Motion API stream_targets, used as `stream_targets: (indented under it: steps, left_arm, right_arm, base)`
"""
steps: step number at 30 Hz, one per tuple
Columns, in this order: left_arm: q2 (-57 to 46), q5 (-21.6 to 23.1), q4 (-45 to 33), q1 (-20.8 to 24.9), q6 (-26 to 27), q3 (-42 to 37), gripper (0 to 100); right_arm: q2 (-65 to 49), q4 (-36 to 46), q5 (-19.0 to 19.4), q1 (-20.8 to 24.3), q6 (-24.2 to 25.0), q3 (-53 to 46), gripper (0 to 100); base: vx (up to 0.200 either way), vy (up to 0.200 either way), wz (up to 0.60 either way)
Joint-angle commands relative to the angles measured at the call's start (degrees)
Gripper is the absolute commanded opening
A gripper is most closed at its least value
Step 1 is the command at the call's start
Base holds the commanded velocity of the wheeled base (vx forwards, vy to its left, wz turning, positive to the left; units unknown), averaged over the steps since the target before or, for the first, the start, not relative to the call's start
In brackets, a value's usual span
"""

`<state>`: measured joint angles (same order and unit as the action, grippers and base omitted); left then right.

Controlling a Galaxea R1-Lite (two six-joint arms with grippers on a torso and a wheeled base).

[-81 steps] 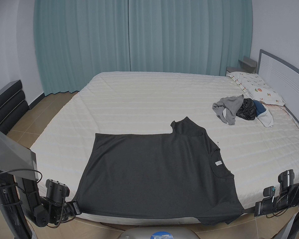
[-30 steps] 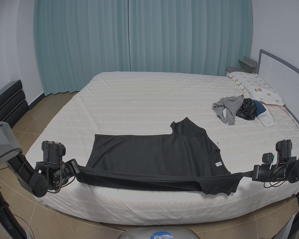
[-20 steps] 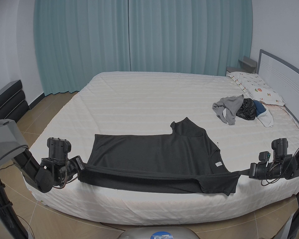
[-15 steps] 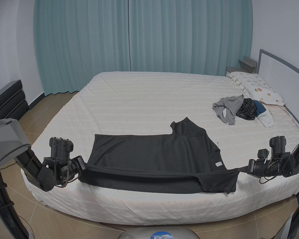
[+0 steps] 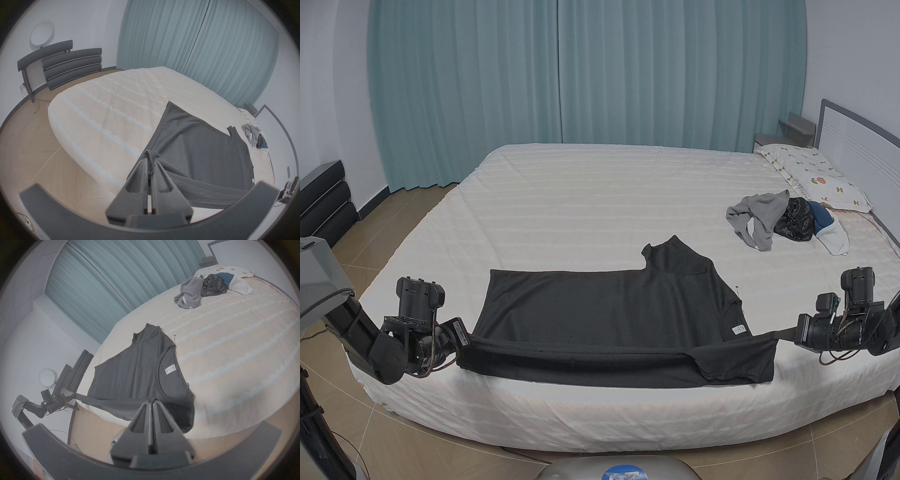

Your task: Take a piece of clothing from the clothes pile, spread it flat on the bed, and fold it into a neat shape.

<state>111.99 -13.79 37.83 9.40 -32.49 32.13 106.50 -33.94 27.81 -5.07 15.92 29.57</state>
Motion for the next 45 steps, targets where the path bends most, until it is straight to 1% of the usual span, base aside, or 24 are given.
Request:
stream_targets:
  steps: [1,5,9,16,19,21,24,27,28,29,30,33,37,38,40,43,45]
  left_arm:
    - [0.9,0.1,0.1,0.0,0.0,1.1,0]
    - [2.9,0.1,0.3,0.0,-0.6,2.2,0]
    - [5.6,0.3,0.2,0.0,-2.6,4.6,0]
    - [10.8,0.3,0.3,0.0,-2.8,8.6,0]
    - [13.0,0.5,0.1,-0.1,-2.9,10.7,0]
    - [14.8,0.5,0.1,0.0,-2.9,11.9,0]
    - [16.3,0.5,0.1,-0.1,-3.0,13.4,0]
    - [16.9,0.5,0.0,-0.1,-4.9,15.0,0]
    - [16.9,0.5,-0.1,0.0,-5.5,15.4,0]
    - [16.9,0.5,-0.2,0.0,-5.7,15.6,0]
    - [16.9,0.5,-0.2,0.0,-5.7,15.6,100]
    - [17.1,0.5,-0.5,0.0,-6.0,15.9,100]
    - [16.1,0.5,-0.5,-0.3,-8.0,15.9,100]
    - [14.7,0.6,-0.5,-0.6,-8.6,15.4,100]
    - [12.5,0.9,-0.5,-1.3,-9.3,14.9,100]
    - [9.4,1.9,0.1,-2.0,-11.5,13.0,100]
    - [7.0,3.2,0.8,-2.3,-13.7,11.3,100]
  right_arm:
    - [0.2,-0.1,0.1,0.1,0.1,0.4,0]
    - [2.6,-0.2,0.1,0.1,0.3,1.9,0]
    - [5.9,-0.3,0.1,0.1,0.3,4.0,0]
    - [10.9,-0.2,0.0,0.5,0.5,8.0,0]
    - [13.0,-0.2,-0.1,1.6,1.7,9.6,0]
    - [14.4,-0.2,-0.2,2.1,3.8,10.8,0]
    - [16.0,-0.2,-0.3,2.3,4.4,12.4,0]
    - [17.2,-0.1,-0.8,2.4,4.5,13.5,0]
    - [17.4,-0.1,-1.0,2.5,4.6,13.7,100]
    - [17.7,-0.2,-1.1,2.5,4.6,13.8,100]
    - [17.7,-0.2,-1.1,2.5,4.6,13.8,100]
    - [17.3,-0.2,-1.0,2.7,5.3,13.9,100]
    - [13.8,-0.2,-0.6,2.4,9.1,13.0,100]
    - [12.2,-0.2,-0.5,2.2,10.5,12.2,100]
    - [10.5,-0.2,-0.4,2.0,11.6,10.8,100]
    - [8.6,-0.3,-0.3,1.6,12.4,8.5,100]
    - [7.7,-0.3,0.4,1.4,12.5,7.0,100]
  base:
    - [0.000,0.000,0.00]
    - [0.000,0.000,0.00]
    - [0.000,0.000,0.00]
    - [0.000,0.000,0.00]
    - [0.000,0.000,0.00]
    - [0.000,0.000,0.00]
    - [0.000,0.000,0.00]
    - [0.000,0.000,0.00]
    - [0.000,0.000,0.00]
    - [0.000,0.000,0.00]
    - [0.000,0.000,0.00]
    - [0.000,0.000,0.00]
    - [0.000,0.000,0.00]
    - [0.000,0.000,0.00]
    - [0.000,0.000,0.00]
    - [0.000,0.000,0.00]
    - [0.000,0.000,0.00]
